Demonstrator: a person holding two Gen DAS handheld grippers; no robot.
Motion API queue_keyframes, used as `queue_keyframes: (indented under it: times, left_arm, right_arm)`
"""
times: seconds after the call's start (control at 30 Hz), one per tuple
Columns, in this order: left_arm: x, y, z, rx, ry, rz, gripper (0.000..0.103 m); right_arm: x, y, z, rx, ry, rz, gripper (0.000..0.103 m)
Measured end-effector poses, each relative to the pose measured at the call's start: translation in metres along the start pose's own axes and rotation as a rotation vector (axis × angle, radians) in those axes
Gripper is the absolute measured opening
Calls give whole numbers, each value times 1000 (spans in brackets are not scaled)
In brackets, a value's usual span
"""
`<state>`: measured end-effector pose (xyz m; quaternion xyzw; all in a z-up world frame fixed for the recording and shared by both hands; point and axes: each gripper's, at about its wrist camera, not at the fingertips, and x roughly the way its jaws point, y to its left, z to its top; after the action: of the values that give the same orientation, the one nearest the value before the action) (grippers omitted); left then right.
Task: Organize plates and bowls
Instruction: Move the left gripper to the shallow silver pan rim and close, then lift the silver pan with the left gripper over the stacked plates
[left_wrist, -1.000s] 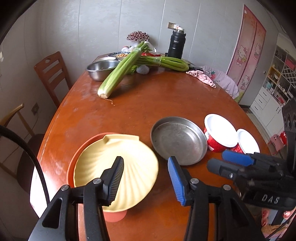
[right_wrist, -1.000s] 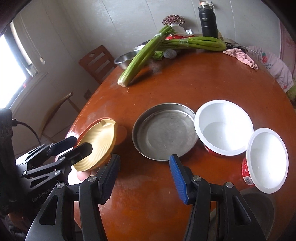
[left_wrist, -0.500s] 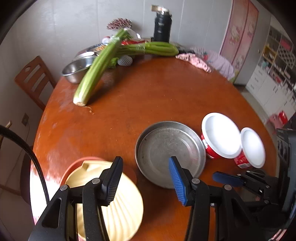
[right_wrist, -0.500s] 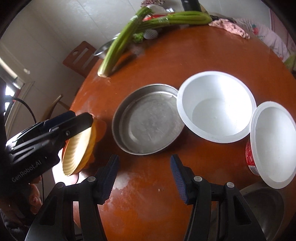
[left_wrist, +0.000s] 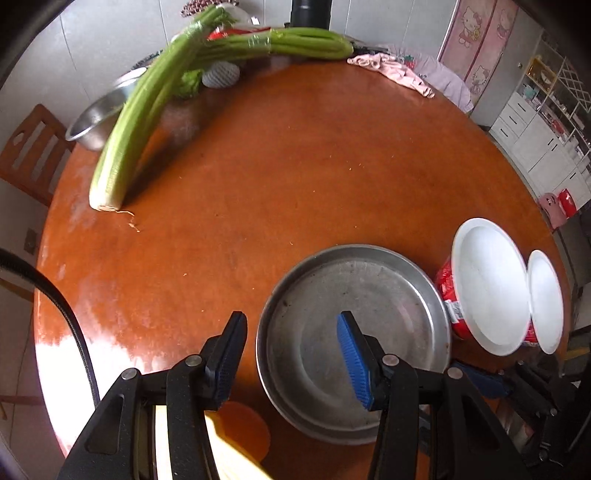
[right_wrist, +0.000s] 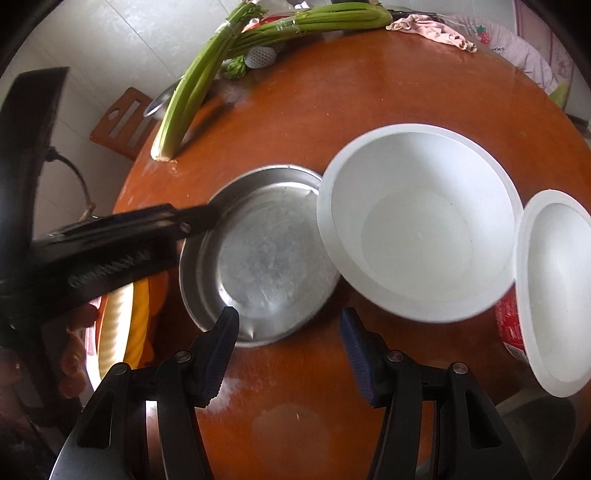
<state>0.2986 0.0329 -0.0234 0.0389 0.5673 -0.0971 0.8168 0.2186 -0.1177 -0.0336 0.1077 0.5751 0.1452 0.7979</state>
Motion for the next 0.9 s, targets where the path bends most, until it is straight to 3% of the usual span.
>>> queue_keyframes:
  times: [0.2,0.3,0.5,0.9]
  left_arm:
    - [15,8,2,-27,37,-4,28]
    - [24,11,4,-51,56,-16,24]
    - [16,11,-4,-52,30,-12,24]
    - [-38,21,-17,-82,-85,-34,24]
  right_arm:
    - [8,3,3,6,8,10,59]
    - [11,4,4,6,2,-11,58]
    - [11,4,6,7,-28,-39,57]
    - [-17,17,-2,7,-83,55,58]
